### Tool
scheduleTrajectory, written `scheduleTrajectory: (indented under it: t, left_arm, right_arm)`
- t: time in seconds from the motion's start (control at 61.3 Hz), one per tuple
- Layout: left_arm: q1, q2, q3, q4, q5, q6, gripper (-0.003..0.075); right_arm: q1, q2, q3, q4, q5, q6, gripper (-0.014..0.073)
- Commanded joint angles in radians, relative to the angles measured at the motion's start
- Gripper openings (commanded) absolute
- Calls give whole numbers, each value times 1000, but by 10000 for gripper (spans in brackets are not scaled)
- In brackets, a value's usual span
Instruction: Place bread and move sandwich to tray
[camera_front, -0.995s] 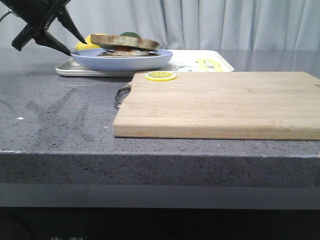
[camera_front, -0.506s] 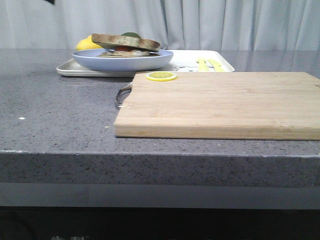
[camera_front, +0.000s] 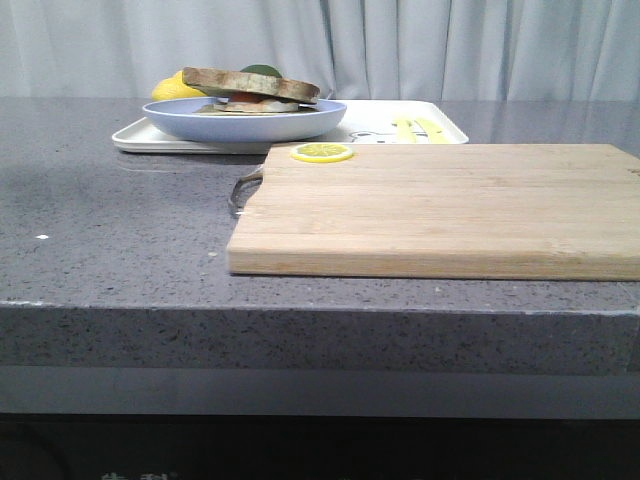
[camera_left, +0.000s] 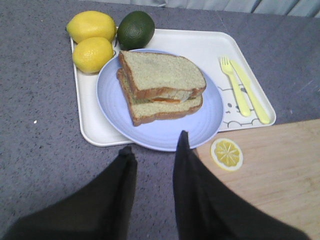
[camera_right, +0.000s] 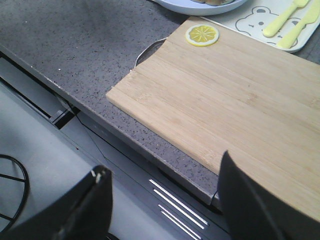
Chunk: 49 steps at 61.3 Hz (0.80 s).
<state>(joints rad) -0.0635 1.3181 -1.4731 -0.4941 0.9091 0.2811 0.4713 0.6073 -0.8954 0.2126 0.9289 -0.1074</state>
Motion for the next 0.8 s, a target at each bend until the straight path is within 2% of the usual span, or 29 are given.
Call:
scheduleTrajectory:
  t: [0.0,0.163,0.424,0.669,0.783]
  left_arm:
    - [-8,-111,75,-29,-84,50,187]
    - [-60,-256,281,-29,-131,121,188]
    - [-189,-413,465,56,-131,134,188]
    - [-174,-537,539,239,-207,32,188]
    - [-163,-565,541,249,-239,29,188]
  right_arm:
    - [-6,0,-25,3,-64,-3,475]
    - [-6,0,-25,3,-64,-3,475]
    - [-6,0,-25,3,-64,-3,475]
    - [-6,0,-25,3,-64,-3,475]
    - [-6,0,-25,3,-64,-3,475]
